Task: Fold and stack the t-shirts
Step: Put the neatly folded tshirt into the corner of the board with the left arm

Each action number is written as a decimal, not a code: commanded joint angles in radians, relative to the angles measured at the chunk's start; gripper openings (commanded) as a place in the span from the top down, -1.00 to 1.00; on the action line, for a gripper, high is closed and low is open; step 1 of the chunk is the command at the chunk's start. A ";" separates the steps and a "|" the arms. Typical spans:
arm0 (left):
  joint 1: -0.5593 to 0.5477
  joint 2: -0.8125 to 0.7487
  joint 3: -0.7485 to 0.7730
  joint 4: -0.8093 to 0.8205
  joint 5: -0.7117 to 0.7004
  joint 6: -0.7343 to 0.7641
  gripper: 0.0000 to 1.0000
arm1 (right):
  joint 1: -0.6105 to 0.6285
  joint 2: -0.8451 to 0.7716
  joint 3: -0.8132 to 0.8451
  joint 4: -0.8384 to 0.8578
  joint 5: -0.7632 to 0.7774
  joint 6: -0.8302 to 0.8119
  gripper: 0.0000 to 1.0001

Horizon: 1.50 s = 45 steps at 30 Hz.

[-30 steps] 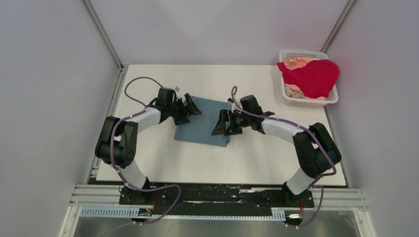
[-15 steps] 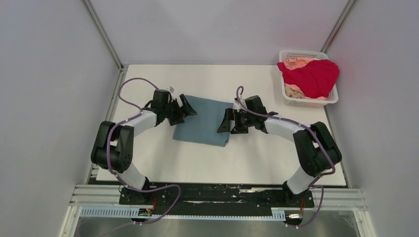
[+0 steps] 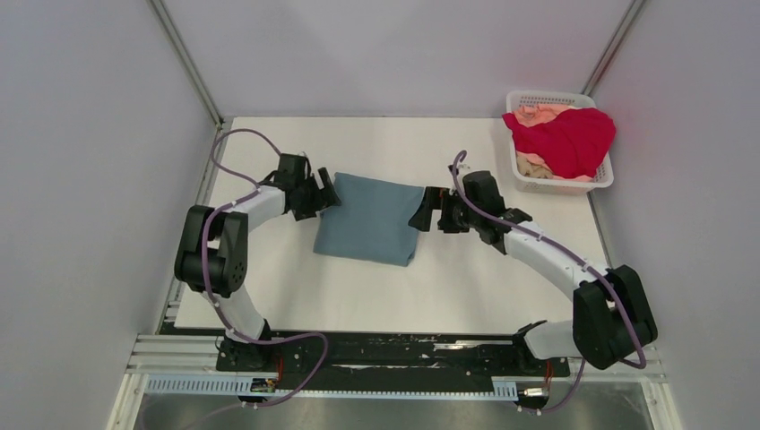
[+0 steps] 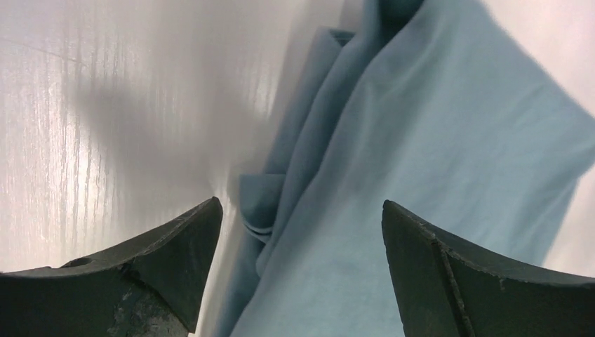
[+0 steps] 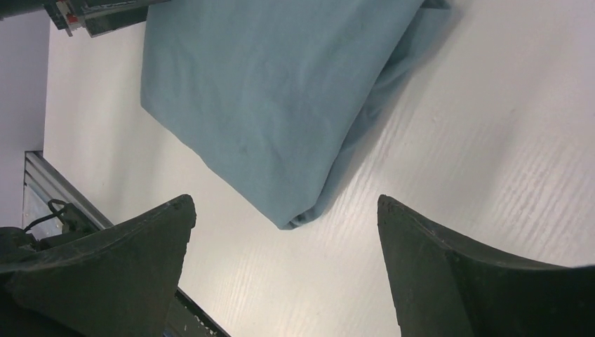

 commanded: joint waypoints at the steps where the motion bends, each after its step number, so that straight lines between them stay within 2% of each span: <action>1: 0.002 0.073 0.078 -0.053 0.014 0.049 -0.76 | -0.005 -0.095 -0.020 -0.032 0.062 -0.018 -1.00; 5: 0.001 0.133 0.107 -0.038 0.092 0.050 -0.42 | -0.007 -0.147 -0.041 -0.044 0.119 -0.021 -1.00; 7: 0.002 0.170 0.121 -0.027 0.114 0.029 -0.15 | -0.011 -0.166 -0.044 -0.047 0.127 -0.022 -1.00; 8: 0.003 0.196 0.134 -0.026 0.125 0.021 0.10 | -0.014 -0.173 -0.046 -0.049 0.130 -0.023 -1.00; 9: 0.004 0.208 0.144 -0.033 0.129 0.011 0.25 | -0.016 -0.182 -0.046 -0.051 0.129 -0.027 -1.00; 11: 0.008 0.231 0.175 -0.058 0.113 0.004 0.77 | -0.023 -0.197 -0.047 -0.056 0.131 -0.030 -1.00; 13: 0.021 0.232 0.222 -0.088 0.051 0.006 0.99 | -0.028 -0.212 -0.054 -0.058 0.134 -0.033 -1.00; 16: 0.074 0.208 0.265 -0.109 -0.046 0.039 1.00 | -0.034 -0.236 -0.069 -0.061 0.154 -0.041 -1.00; 22: 0.239 0.220 0.356 -0.099 -0.104 0.101 1.00 | -0.038 -0.274 -0.093 -0.064 0.208 -0.067 -1.00; 28: 0.372 0.369 0.577 -0.194 -0.142 0.168 1.00 | -0.044 -0.288 -0.092 -0.065 0.269 -0.097 -1.00; 32: 0.434 0.489 0.759 -0.251 -0.114 0.231 1.00 | -0.048 -0.284 -0.089 -0.066 0.313 -0.105 -1.00; 38: 0.478 0.741 1.152 -0.387 -0.090 0.304 1.00 | -0.054 -0.259 -0.081 -0.066 0.375 -0.105 -1.00; 40: 0.489 0.790 1.229 -0.412 -0.092 0.307 1.00 | -0.056 -0.247 -0.075 -0.066 0.377 -0.103 -1.00; 45: 0.522 0.808 1.262 -0.372 -0.090 0.279 0.97 | -0.059 -0.229 -0.071 -0.066 0.385 -0.099 -1.00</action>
